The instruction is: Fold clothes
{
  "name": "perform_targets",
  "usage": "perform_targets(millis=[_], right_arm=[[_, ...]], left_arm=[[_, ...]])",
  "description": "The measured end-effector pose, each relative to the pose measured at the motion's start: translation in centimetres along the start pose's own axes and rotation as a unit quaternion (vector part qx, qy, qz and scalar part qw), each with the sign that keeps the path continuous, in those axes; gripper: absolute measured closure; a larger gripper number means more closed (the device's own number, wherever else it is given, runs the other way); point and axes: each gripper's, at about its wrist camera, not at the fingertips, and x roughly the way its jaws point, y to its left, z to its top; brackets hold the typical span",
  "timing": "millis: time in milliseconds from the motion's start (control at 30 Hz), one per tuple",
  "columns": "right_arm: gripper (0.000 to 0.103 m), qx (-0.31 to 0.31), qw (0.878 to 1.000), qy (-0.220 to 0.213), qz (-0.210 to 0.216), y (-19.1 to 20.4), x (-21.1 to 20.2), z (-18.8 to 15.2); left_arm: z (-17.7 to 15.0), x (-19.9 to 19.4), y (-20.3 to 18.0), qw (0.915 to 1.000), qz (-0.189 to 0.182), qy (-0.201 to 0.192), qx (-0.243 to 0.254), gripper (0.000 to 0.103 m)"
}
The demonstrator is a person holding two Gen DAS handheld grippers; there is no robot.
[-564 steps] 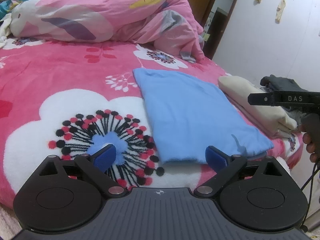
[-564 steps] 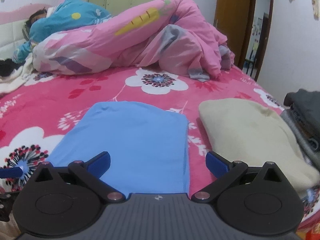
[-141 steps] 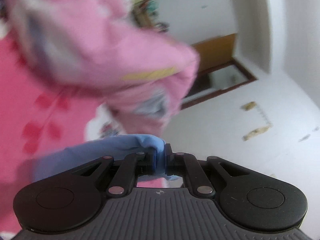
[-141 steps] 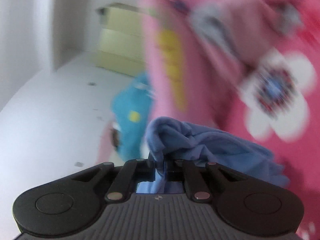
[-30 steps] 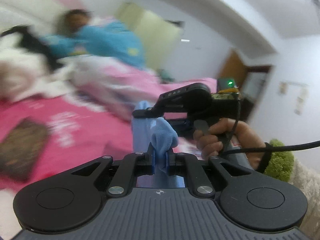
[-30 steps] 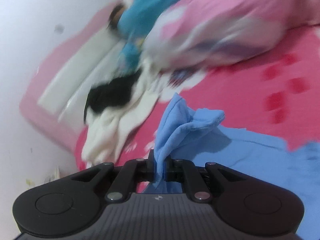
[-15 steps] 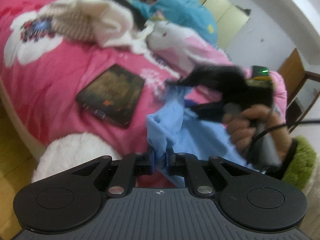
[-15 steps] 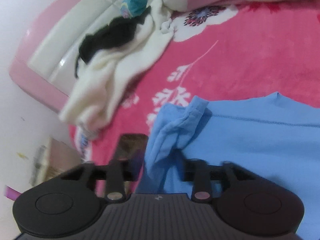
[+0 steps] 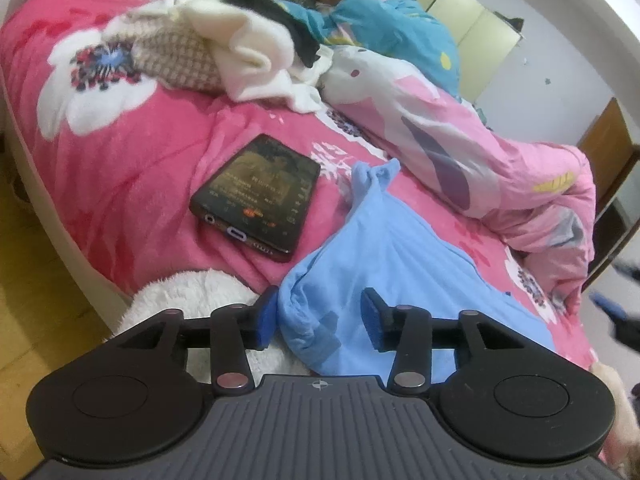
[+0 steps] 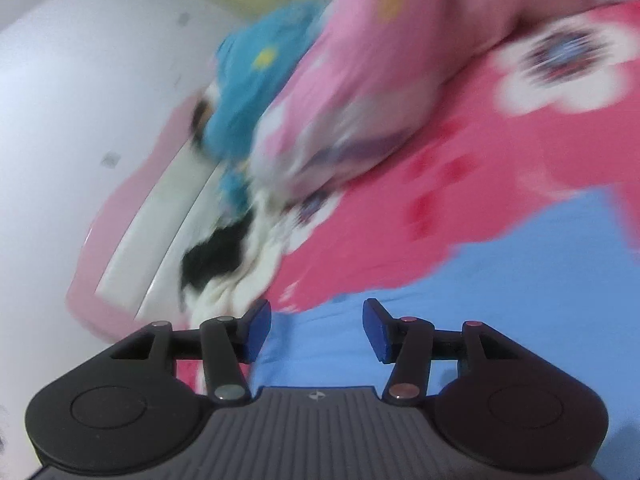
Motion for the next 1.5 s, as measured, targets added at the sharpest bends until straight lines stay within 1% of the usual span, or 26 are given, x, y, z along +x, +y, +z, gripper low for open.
perform_targets(millis=[33,133,200,267,333,400,433,500,533,600,700,733,800,833,867,933,1000,1033,1100,1133,1167,1233,1300,1400,1433,1500], right_arm=[[0.048,0.008,1.000,-0.010,-0.014,-1.3,-2.2,-0.4],[0.047,0.040,0.997,-0.024,-0.059,-5.0,-7.4,-2.5],[0.047,0.065,0.994,-0.020,-0.085,-7.5,-9.2,-4.5],[0.048,0.089,0.991,-0.011,-0.098,-9.6,-9.6,-6.6],[0.050,0.106,0.989,-0.005,-0.104,-11.1,-9.6,-8.3],[0.051,0.091,0.990,-0.009,-0.103,-11.4,-10.0,-9.6],[0.051,0.092,0.991,-0.010,-0.093,-11.5,-10.3,-10.3],[0.052,0.139,0.988,-0.010,-0.065,-12.5,-10.8,-11.3],[0.053,0.177,0.983,-0.008,-0.046,-13.4,-10.7,-11.9],[0.055,0.242,0.970,-0.006,-0.007,-15.0,-10.2,-12.6],[0.059,0.301,0.953,-0.014,0.027,-17.0,-9.0,-12.6],[0.064,0.313,0.949,-0.021,0.029,-17.5,-8.6,-12.4],[0.081,0.331,0.943,-0.035,0.032,-18.3,-8.0,-12.1],[0.094,0.331,0.942,-0.042,0.030,-18.4,-7.8,-12.0],[0.095,0.330,0.942,-0.049,0.027,-18.5,-7.7,-11.9],[0.096,0.298,0.952,-0.069,0.017,-17.5,-8.5,-11.4],[0.097,0.225,0.970,-0.092,-0.002,-15.2,-9.8,-10.7],[0.097,0.186,0.977,-0.100,-0.018,-14.1,-10.5,-10.4],[0.098,0.133,0.984,-0.092,-0.070,-13.5,-10.5,-10.4],[0.098,0.107,0.986,-0.087,-0.097,-13.3,-10.4,-10.4],[0.098,0.116,0.985,-0.075,-0.106,-13.8,-10.0,-10.5],[0.098,0.134,0.983,-0.079,-0.095,-14.1,-10.2,-10.5],[0.098,0.099,0.986,-0.097,-0.097,-12.5,-11.0,-10.3],[0.098,0.079,0.986,-0.084,-0.122,-12.8,-10.6,-10.3],[0.098,0.074,0.986,-0.063,-0.137,-13.8,-10.0,-10.3],[0.099,0.085,0.986,-0.063,-0.126,-14.6,-10.1,-10.4]], left_arm=[[0.1,-0.2,-0.2,1.0000,0.003,0.000,0.006,0.051],[0.3,-0.8,-1.1,0.9995,0.014,-0.001,0.027,0.048],[0.4,-1.4,-1.8,0.9987,0.024,-0.005,0.045,0.047],[0.5,-2.1,-2.6,0.9973,0.037,-0.013,0.063,0.047],[0.5,-2.9,-3.5,0.9954,0.048,-0.027,0.078,0.047],[0.5,-3.6,-4.9,0.9927,0.046,-0.038,0.104,0.047],[0.5,-3.8,-5.6,0.9913,0.039,-0.040,0.119,0.047],[-0.1,-3.7,-7.8,0.9859,0.009,-0.034,0.163,0.046],[-0.4,-3.4,-8.9,0.9817,-0.010,-0.026,0.188,0.046],[-1.8,-2.6,-11.6,0.9680,-0.056,-0.001,0.245,0.046],[-4.5,-1.0,-15.3,0.9381,-0.130,0.045,0.318,0.046],[-5.5,-0.5,-16.3,0.9279,-0.150,0.056,0.337,0.046],[-7.1,0.4,-17.6,0.9126,-0.174,0.073,0.363,0.046],[-7.8,0.9,-18.2,0.9059,-0.184,0.081,0.373,0.046],[-8.3,1.4,-18.5,0.9013,-0.191,0.088,0.378,0.046],[-8.8,1.9,-18.7,0.8988,-0.197,0.101,0.379,0.046],[-8.8,2.3,-18.5,0.8988,-0.201,0.114,0.373,0.046],[-8.8,2.6,-18.4,0.8997,-0.200,0.120,0.369,0.046],[-8.7,3.1,-17.9,0.9027,-0.200,0.134,0.357,0.046],[-8.6,3.5,-17.7,0.9048,-0.199,0.141,0.349,0.046],[-8.5,3.8,-17.5,0.9073,-0.197,0.150,0.340,0.046],[-8.3,4.0,-17.3,0.9107,-0.194,0.158,0.329,0.046],[-8.1,3.7,-17.2,0.9110,-0.198,0.155,0.327,0.046],[-8.3,3.9,-16.8,0.9109,-0.203,0.164,0.320,0.046],[-8.4,4.3,-16.7,0.9114,-0.202,0.168,0.316,0.046],[-8.3,4.6,-16.5,0.9120,-0.203,0.174,0.311,0.046]])
